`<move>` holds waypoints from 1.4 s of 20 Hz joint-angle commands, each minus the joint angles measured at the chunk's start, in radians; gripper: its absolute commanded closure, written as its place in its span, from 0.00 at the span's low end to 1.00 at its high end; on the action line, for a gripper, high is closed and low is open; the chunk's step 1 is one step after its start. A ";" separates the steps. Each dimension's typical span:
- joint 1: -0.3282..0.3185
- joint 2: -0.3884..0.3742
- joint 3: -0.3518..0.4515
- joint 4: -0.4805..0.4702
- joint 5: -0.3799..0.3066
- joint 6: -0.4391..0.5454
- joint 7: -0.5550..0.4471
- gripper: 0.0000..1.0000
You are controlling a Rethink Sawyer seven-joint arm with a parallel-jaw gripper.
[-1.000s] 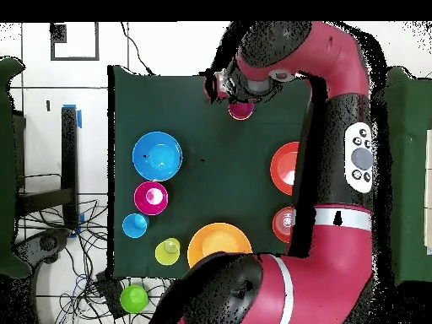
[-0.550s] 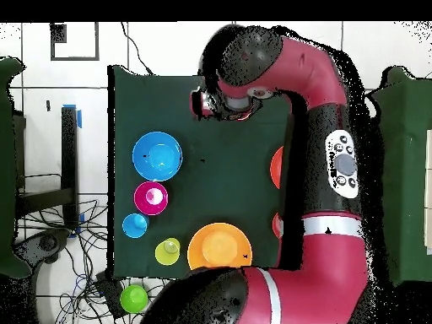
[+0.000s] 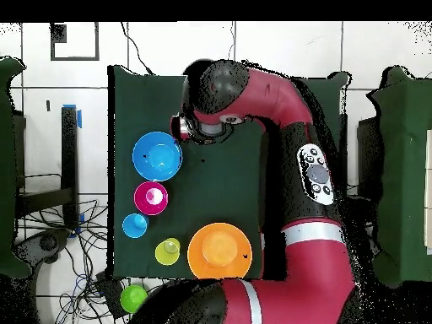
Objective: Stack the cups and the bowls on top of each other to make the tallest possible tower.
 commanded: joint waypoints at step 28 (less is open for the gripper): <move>0.077 0.025 -0.008 0.235 0.112 -0.240 0.271 0.00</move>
